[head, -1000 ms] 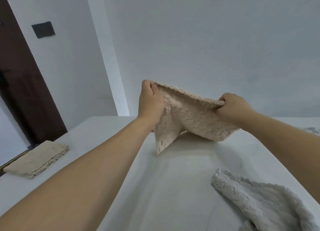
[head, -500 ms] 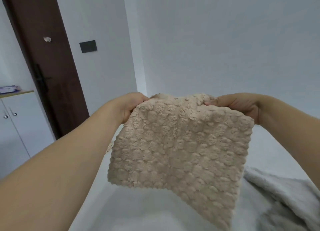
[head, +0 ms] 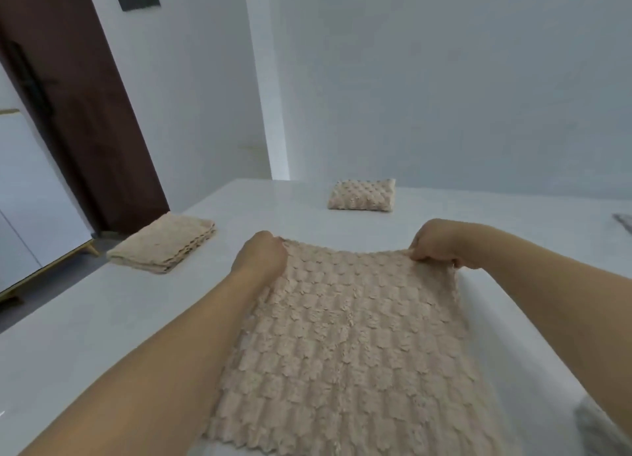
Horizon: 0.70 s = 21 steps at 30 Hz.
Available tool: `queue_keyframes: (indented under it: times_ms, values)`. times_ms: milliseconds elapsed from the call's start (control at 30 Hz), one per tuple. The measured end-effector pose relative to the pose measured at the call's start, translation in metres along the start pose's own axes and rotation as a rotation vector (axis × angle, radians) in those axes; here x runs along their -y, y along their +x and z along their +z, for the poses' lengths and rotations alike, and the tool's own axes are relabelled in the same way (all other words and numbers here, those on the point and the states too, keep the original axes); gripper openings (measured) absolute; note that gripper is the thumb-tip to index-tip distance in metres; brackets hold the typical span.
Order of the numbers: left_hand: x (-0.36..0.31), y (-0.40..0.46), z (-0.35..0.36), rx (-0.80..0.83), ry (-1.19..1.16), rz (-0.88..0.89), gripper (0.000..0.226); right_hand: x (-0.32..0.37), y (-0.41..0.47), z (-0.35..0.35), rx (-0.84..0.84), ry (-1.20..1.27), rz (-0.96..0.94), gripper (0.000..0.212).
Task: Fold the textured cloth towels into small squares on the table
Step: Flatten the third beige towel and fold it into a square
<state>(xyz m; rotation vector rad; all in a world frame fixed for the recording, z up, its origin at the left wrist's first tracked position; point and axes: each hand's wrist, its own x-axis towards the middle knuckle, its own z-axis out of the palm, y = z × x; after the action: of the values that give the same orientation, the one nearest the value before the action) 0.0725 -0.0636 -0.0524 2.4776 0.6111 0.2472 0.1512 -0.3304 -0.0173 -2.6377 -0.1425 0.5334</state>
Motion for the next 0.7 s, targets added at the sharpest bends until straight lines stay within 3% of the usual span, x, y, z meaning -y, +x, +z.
queue_keyframes:
  times_ms: [233, 400, 500, 567, 700]
  values:
    - [-0.001, 0.014, 0.019, -0.134, 0.241, 0.005, 0.014, -0.011, 0.039, 0.018, -0.377, -0.069, -0.181, 0.016]
    - [-0.002, 0.021, 0.015, -0.148, 0.200, -0.050, 0.022, -0.015, 0.054, 0.028, -0.489, -0.242, -0.182, 0.025]
    - [-0.002, 0.023, 0.010, -0.176, 0.130, -0.075, 0.013, -0.010, 0.055, 0.024, -0.582, -0.132, -0.192, 0.026]
    - [-0.006, 0.021, 0.008, -0.227, 0.120, -0.003, 0.009, 0.001, 0.053, 0.022, -0.626, -0.084, -0.214, 0.031]
    - [-0.023, 0.010, 0.017, -0.183, 0.066, 0.324, 0.030, 0.024, 0.036, 0.036, -0.557, -0.184, -0.341, 0.036]
